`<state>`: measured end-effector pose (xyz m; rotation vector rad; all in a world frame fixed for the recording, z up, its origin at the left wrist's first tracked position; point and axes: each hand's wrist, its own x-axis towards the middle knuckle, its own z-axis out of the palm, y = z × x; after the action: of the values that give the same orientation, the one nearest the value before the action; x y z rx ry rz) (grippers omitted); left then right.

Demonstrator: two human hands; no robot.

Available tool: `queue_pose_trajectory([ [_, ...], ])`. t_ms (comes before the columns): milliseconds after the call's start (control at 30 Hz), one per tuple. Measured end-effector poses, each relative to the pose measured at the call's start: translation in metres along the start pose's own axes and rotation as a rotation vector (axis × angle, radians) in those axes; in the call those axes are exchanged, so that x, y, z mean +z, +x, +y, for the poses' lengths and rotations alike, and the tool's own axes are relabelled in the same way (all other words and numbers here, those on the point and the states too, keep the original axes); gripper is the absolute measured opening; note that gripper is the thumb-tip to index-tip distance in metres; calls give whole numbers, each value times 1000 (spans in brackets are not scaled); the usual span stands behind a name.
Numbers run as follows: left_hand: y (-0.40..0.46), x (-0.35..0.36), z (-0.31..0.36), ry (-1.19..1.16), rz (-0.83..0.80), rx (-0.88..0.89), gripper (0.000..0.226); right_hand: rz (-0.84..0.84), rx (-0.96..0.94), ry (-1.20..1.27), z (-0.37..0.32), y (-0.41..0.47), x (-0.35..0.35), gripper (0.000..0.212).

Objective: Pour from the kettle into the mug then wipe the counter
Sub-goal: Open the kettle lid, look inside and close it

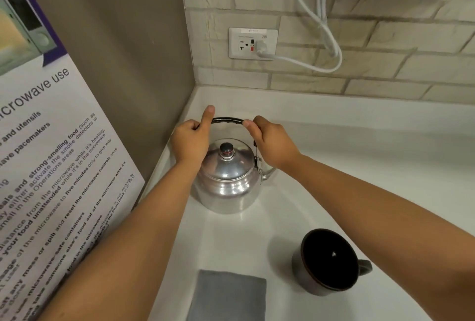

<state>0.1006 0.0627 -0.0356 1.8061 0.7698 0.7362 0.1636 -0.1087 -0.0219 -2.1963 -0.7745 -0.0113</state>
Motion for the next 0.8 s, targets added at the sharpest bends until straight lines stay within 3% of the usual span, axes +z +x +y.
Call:
queue_pose_trajectory([
  [167, 19, 5, -4, 241, -181, -155, 84, -138, 164, -103, 10, 14, 5, 60],
  [267, 22, 7, -4, 337, -189, -203, 72, -186, 198, -110, 16, 17, 6, 59],
  [433, 21, 9, -1, 417, -158, -188, 76, -139, 242, -142, 16, 16, 7, 55],
  [533, 17, 5, 9, 526, -231, -150, 71, -69, 216, -269, 8, 11, -1, 54],
  [667, -7, -10, 33, 565, -158, 73, 70, 68, 131, -144, -15, -8, -28, 50],
  [800, -69, -39, 43, 292, -97, 416, 43, 182, -28, -16, -32, -61, -62, 33],
])
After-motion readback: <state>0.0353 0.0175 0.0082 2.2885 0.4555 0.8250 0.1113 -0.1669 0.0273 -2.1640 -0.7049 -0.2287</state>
